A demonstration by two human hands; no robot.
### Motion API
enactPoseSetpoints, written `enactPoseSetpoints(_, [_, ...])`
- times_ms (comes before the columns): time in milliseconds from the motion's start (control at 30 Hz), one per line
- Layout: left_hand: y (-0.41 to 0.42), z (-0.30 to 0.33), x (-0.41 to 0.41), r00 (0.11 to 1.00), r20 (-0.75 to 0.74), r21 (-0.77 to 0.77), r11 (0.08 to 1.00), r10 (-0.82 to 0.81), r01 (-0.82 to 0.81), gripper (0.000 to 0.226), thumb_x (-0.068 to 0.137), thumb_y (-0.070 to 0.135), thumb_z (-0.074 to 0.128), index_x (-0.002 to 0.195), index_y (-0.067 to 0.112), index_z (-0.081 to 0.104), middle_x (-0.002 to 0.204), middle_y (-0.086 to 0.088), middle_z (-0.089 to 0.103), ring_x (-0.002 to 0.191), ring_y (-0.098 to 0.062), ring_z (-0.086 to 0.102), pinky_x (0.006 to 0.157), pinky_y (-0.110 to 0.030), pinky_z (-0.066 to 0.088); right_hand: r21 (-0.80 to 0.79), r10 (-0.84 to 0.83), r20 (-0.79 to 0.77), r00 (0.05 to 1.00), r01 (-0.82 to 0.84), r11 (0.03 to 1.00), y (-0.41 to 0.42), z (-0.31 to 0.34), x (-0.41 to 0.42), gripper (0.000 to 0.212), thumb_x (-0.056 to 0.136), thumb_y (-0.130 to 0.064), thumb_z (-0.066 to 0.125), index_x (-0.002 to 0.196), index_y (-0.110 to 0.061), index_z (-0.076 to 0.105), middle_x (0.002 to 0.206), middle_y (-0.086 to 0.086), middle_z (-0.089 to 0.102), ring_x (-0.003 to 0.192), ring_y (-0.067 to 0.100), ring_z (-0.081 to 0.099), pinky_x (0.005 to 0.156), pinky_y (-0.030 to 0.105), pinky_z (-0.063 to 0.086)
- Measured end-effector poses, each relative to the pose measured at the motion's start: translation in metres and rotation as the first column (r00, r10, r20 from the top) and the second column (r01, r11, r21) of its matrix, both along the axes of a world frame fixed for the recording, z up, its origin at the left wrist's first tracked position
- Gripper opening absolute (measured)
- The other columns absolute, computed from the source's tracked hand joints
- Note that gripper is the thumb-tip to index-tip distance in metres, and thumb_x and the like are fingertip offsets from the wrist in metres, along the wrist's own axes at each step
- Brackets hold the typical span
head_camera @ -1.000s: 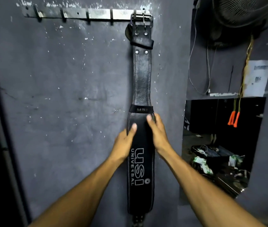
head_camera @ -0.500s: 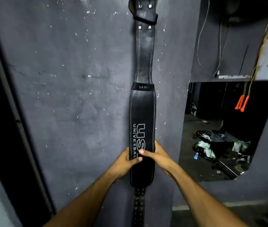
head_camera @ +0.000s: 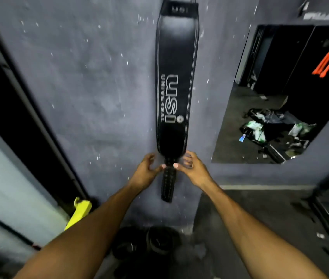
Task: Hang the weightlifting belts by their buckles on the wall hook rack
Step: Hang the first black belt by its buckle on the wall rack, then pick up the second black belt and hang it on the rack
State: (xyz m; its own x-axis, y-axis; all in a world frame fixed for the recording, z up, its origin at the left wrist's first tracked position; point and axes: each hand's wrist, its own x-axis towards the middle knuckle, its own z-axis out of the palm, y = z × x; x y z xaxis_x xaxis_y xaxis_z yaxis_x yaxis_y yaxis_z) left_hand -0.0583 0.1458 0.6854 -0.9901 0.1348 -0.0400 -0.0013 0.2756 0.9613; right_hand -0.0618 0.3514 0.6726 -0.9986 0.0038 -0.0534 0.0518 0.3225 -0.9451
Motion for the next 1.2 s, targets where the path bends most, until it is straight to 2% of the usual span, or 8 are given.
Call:
enactPoseSetpoints(133, [-0.014,-0.045,0.034,0.990,0.118,0.062,0.994,0.078,-0.085,0.054,0.097,0.000,0.065,0.145,-0.004,0.041,0.148,-0.020,0.050,0.140,-0.027,0.047,0.118,-0.040,0.040,0.024,0.012,0.126,0.992,-0.015,1.000,-0.004,-0.048,0.039,0.072,0.090,-0.039,0.079,0.150,-0.019,0.045,0.151,0.007,0.053,0.136,0.023,0.053,0.110,0.035,0.046])
enactPoseSetpoints(300, [-0.033,-0.113,0.089,0.969,0.237,0.015,0.997,0.068,-0.073,0.037,0.096,-0.001,0.067,0.130,-0.007,0.054,0.119,-0.011,0.061,0.104,-0.018,0.061,0.077,-0.010,0.051,-0.007,-0.076,0.281,0.957,0.081,0.997,-0.020,-0.113,0.096,0.053,0.095,-0.023,0.075,0.140,-0.006,0.054,0.134,0.018,0.062,0.119,0.022,0.060,0.108,0.035,0.046])
enactPoseSetpoints(433, [-0.050,-0.177,0.129,0.936,0.352,-0.042,0.999,-0.006,0.023,0.035,0.095,0.009,0.071,0.127,-0.002,0.063,0.127,-0.018,0.070,0.122,-0.026,0.065,0.108,-0.034,0.050,0.013,-0.125,0.392,0.912,0.130,0.991,-0.037,-0.178,0.147,0.045,0.096,-0.018,0.073,0.135,-0.001,0.058,0.121,0.018,0.066,0.108,0.019,0.059,0.103,0.035,0.048])
enactPoseSetpoints(633, [-0.073,-0.291,0.187,0.836,0.549,-0.070,0.997,0.022,0.019,0.042,0.093,0.013,0.074,0.131,0.004,0.061,0.124,-0.018,0.072,0.109,-0.020,0.068,0.094,-0.026,0.050,0.061,-0.145,0.540,0.829,0.133,0.989,-0.058,-0.287,0.218,0.042,0.095,-0.026,0.075,0.131,-0.007,0.063,0.117,0.009,0.070,0.107,0.014,0.064,0.079,0.003,0.046])
enactPoseSetpoints(800, [-0.091,-0.396,0.209,0.742,0.669,-0.074,0.997,0.054,-0.006,0.039,0.077,0.028,0.075,0.113,0.020,0.063,0.122,-0.024,0.072,0.114,-0.032,0.069,0.105,-0.049,0.052,0.125,-0.107,0.623,0.774,0.037,0.992,-0.070,-0.396,0.239,0.042,0.093,-0.040,0.074,0.127,-0.017,0.065,0.115,-0.002,0.071,0.110,0.015,0.066,0.089,0.025,0.045])
enactPoseSetpoints(900, [-0.101,-0.472,0.214,0.712,0.692,-0.146,0.989,0.121,-0.026,0.040,0.073,0.042,0.073,0.109,0.031,0.060,0.115,-0.009,0.075,0.116,-0.029,0.070,0.104,-0.046,0.054,0.128,-0.085,0.666,0.741,-0.001,0.992,-0.079,-0.471,0.241,0.044,0.095,-0.040,0.072,0.130,-0.016,0.063,0.124,0.003,0.072,0.113,0.018,0.066,0.089,0.028,0.046])
enactPoseSetpoints(1067, [-0.110,-0.608,0.220,0.672,0.720,-0.181,0.982,0.173,-0.058,0.027,0.090,0.026,0.076,0.113,0.025,0.062,0.105,0.005,0.073,0.117,-0.025,0.069,0.097,-0.035,0.055,0.130,-0.087,0.711,0.698,-0.009,0.991,-0.087,-0.604,0.245,0.040,0.093,-0.040,0.073,0.128,-0.022,0.064,0.109,-0.010,0.067,0.101,0.007,0.062,0.071,0.005,0.040])
enactPoseSetpoints(1200, [-0.099,-0.712,0.227,0.669,0.728,-0.196,0.980,0.150,-0.006,0.030,0.092,0.015,0.073,0.121,0.011,0.063,0.112,-0.002,0.072,0.117,-0.022,0.069,0.093,-0.027,0.053,0.140,-0.087,0.758,0.647,-0.031,0.990,-0.086,-0.715,0.247,0.043,0.092,-0.034,0.076,0.130,-0.017,0.064,0.122,0.001,0.073,0.113,0.016,0.066,0.087,0.023,0.045])
